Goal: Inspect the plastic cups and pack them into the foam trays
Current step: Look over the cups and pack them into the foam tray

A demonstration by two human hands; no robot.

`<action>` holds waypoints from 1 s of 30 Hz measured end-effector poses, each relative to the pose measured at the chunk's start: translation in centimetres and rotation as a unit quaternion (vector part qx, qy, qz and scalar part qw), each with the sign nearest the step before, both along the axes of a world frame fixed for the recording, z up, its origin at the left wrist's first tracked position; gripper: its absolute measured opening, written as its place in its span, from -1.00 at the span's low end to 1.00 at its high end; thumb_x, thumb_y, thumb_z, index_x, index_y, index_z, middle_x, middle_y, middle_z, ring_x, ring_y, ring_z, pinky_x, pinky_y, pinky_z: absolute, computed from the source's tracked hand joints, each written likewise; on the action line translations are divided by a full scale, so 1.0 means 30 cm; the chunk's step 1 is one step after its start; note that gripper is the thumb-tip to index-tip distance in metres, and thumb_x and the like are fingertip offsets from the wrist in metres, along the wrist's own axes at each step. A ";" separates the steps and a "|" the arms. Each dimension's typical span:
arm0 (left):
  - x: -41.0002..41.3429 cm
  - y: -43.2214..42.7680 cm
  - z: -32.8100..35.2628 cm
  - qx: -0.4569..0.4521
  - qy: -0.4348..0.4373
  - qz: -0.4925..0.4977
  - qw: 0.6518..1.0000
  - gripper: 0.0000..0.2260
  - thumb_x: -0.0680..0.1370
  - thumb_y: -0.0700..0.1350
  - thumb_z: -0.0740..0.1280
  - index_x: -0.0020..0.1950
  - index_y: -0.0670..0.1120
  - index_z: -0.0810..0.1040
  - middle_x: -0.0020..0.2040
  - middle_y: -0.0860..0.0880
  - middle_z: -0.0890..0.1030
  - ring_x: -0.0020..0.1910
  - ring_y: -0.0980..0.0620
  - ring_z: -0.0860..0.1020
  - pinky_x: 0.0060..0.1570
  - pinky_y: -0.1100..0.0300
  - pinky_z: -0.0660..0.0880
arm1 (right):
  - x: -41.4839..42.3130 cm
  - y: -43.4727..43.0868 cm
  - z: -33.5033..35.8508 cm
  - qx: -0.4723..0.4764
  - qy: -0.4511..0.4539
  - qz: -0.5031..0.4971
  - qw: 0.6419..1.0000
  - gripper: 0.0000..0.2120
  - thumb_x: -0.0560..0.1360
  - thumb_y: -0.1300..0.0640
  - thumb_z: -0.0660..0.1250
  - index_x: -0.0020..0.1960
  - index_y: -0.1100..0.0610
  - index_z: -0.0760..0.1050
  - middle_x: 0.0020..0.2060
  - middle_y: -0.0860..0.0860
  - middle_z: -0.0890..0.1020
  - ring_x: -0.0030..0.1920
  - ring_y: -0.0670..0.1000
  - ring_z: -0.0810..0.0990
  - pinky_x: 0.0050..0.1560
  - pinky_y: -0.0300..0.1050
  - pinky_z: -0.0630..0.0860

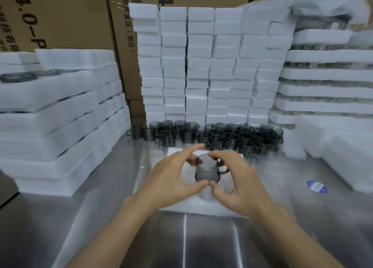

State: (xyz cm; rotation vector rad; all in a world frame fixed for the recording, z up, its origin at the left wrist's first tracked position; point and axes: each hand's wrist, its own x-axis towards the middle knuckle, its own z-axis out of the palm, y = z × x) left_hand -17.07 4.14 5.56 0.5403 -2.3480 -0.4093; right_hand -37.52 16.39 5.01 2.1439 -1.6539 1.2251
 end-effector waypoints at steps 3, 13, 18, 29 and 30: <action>0.017 -0.001 -0.042 -0.009 0.024 -0.012 1.000 -0.41 0.50 0.39 0.47 0.49 0.36 0.41 0.28 0.38 0.59 0.27 0.26 0.59 0.12 0.21 0.56 | 0.006 0.026 -0.002 -0.021 0.021 -0.003 1.000 -0.34 0.46 -0.01 0.48 0.52 0.02 0.41 0.31 -0.16 0.56 0.28 -0.10 0.55 0.24 -0.10 0.53; 0.023 0.021 -0.075 -0.013 0.036 0.021 0.999 -0.45 0.52 0.34 0.47 0.46 0.31 0.42 0.36 0.35 0.57 0.33 0.27 0.56 0.19 0.04 0.61 | -0.006 0.026 0.001 0.005 0.070 -0.048 0.996 -0.52 0.46 -0.07 0.47 0.35 0.00 0.53 0.21 -0.15 0.60 0.24 -0.05 0.55 0.24 0.05 0.49; 0.024 0.058 -0.033 -0.103 0.075 0.032 0.991 -0.50 0.54 0.11 0.54 0.45 0.12 0.51 0.38 0.21 0.55 0.33 0.17 0.55 0.26 0.16 0.54 | 0.009 0.025 0.020 -0.046 0.079 -0.030 0.995 -0.55 0.45 0.01 0.49 0.31 0.04 0.53 0.22 -0.13 0.56 0.29 -0.03 0.51 0.28 0.00 0.47; 0.030 0.029 -0.042 -0.013 0.084 0.023 0.996 -0.49 0.43 0.25 0.55 0.33 0.25 0.51 0.22 0.33 0.65 0.25 0.30 0.61 0.15 0.14 0.58 | 0.010 0.035 0.025 -0.009 0.068 -0.012 0.998 -0.38 0.44 -0.10 0.58 0.42 0.01 0.49 0.32 -0.16 0.53 0.35 -0.06 0.47 0.39 -0.04 0.42; 0.032 0.022 -0.042 0.006 0.092 0.024 0.995 -0.48 0.42 0.30 0.53 0.33 0.28 0.50 0.21 0.36 0.66 0.25 0.33 0.61 0.13 0.16 0.58 | 0.001 0.034 0.025 -0.009 0.067 -0.020 0.997 -0.40 0.44 -0.09 0.58 0.41 0.02 0.50 0.32 -0.15 0.53 0.35 -0.06 0.47 0.39 -0.05 0.42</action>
